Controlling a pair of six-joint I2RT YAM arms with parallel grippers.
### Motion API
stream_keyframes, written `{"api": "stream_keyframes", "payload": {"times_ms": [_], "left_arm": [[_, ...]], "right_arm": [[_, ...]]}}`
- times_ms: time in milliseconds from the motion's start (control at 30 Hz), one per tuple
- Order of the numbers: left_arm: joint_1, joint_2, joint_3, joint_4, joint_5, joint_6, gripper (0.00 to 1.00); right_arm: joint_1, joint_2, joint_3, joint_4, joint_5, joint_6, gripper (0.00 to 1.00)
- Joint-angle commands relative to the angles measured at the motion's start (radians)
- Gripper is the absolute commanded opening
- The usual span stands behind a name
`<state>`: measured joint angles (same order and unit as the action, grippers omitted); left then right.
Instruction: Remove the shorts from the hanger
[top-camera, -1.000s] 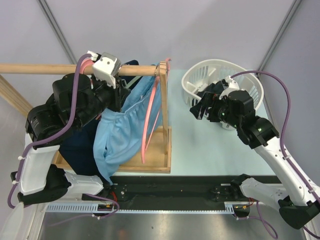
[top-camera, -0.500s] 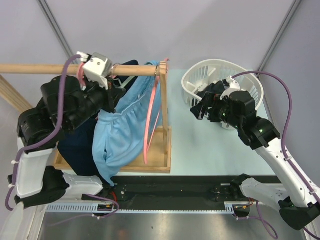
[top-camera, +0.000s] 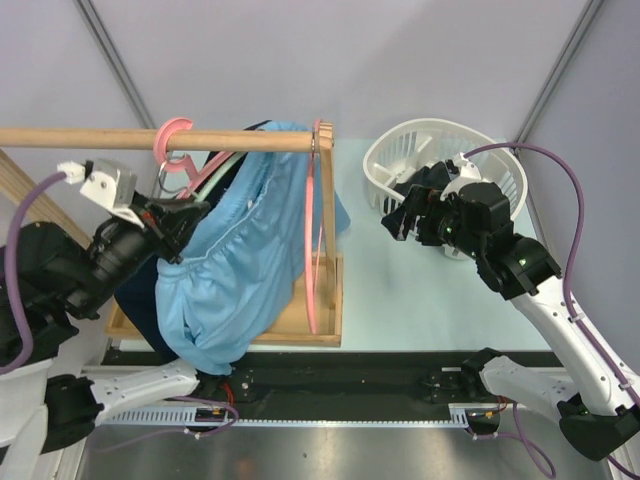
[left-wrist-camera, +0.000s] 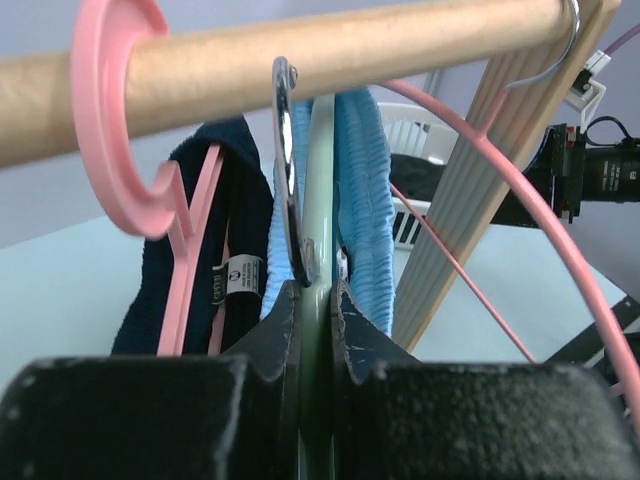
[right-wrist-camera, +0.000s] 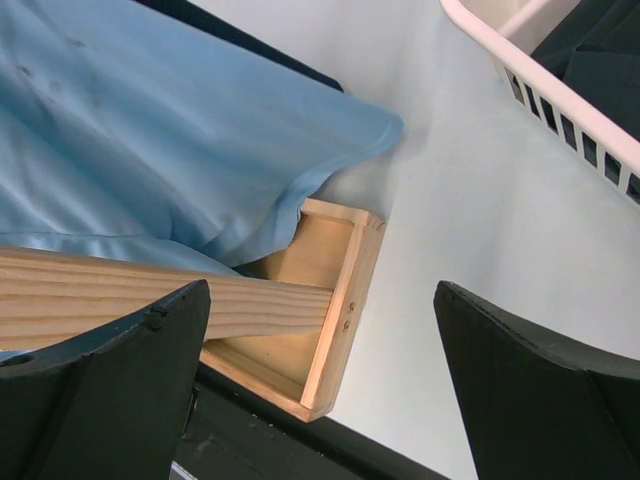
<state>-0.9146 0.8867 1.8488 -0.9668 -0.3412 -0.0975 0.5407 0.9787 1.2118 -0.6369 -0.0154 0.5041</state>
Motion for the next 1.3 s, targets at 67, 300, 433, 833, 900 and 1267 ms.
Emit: {"api": "stream_keyframes", "payload": {"times_ms": [67, 300, 433, 833, 900, 1267], "left_arm": [[0.005, -0.158, -0.256, 0.284, 0.061, -0.05, 0.0], [0.005, -0.206, -0.448, 0.322, 0.079, -0.133, 0.01], [0.005, -0.189, -0.525, 0.312, 0.028, -0.206, 0.0], [0.005, -0.144, -0.716, 0.361, 0.051, -0.298, 0.0], [0.005, -0.149, -0.75, 0.401, 0.068, -0.314, 0.0], [0.005, -0.17, -0.887, 0.499, 0.126, -0.373, 0.0]], "right_arm": [[-0.002, -0.011, 0.005, 0.0, 0.003, -0.015, 1.0], [-0.001, 0.023, -0.017, 0.029, 0.005, 0.007, 1.0], [-0.001, 0.058, -0.043, 0.063, -0.011, 0.017, 1.0], [-0.001, 0.123, -0.084, 0.195, -0.07, 0.045, 1.0], [-0.002, 0.132, -0.086, 0.215, -0.08, 0.065, 1.0], [0.041, 0.244, -0.113, 0.362, -0.166, 0.067, 0.93]]}}
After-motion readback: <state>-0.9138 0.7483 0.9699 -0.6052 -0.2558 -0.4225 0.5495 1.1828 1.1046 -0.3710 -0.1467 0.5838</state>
